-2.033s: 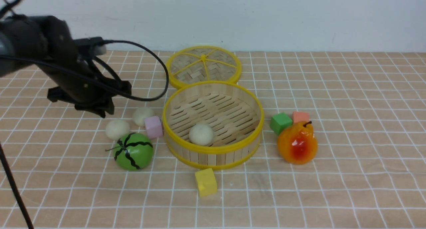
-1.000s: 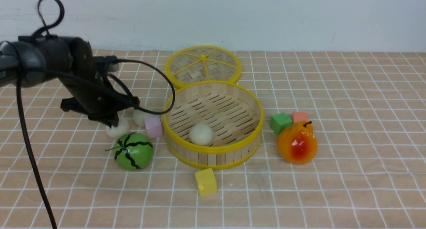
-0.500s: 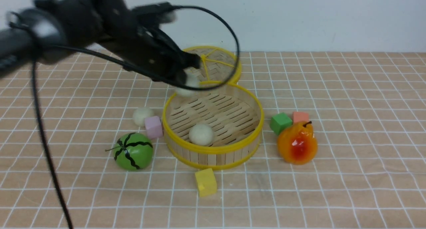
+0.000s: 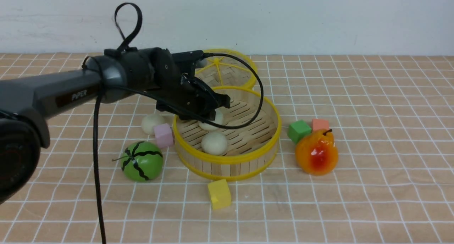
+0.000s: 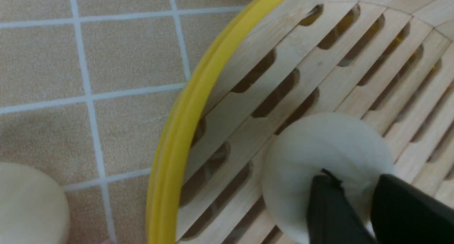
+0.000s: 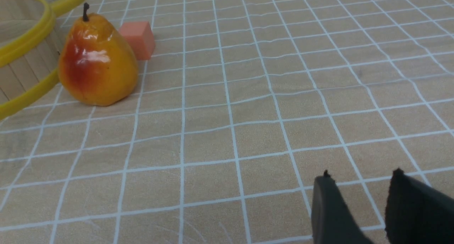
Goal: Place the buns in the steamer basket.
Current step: Use the left arm to put the steamed stuffed bun into the steamer, then use the left arm to grab a steamed stuffed bun
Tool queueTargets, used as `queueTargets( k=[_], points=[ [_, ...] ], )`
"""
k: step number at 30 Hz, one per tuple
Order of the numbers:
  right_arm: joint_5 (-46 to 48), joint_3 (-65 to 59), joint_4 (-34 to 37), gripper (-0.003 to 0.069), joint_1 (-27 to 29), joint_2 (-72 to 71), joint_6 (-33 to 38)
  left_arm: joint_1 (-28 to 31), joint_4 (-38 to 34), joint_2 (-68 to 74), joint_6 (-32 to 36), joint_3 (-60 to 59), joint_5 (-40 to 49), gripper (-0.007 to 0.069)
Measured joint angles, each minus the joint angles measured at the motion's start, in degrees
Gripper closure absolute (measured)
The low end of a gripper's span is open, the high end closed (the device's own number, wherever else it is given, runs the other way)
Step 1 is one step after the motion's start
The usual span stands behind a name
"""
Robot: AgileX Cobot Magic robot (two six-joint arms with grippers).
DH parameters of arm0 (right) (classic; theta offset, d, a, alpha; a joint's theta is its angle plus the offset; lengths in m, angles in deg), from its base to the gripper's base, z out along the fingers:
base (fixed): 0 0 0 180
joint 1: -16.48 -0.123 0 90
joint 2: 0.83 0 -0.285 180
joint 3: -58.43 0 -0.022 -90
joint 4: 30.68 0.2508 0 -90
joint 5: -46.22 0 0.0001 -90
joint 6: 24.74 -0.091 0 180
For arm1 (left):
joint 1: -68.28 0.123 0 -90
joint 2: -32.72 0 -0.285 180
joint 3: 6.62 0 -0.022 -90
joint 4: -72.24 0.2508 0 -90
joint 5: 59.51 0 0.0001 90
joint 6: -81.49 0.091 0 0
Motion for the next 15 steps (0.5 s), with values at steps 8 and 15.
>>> queueTargets(
  k=[8,15],
  points=[
    [0.0,0.0,0.0,0.0418,0.0,0.0,0.0,2.1,2.6,-8.4,1.3,0.0,6.1,0.0172],
    [0.0,0.0,0.0,0.0418,0.0,0.0,0.0,9.6,3.7,-11.4,1.3,0.1,11.3,0.0197]
  ],
)
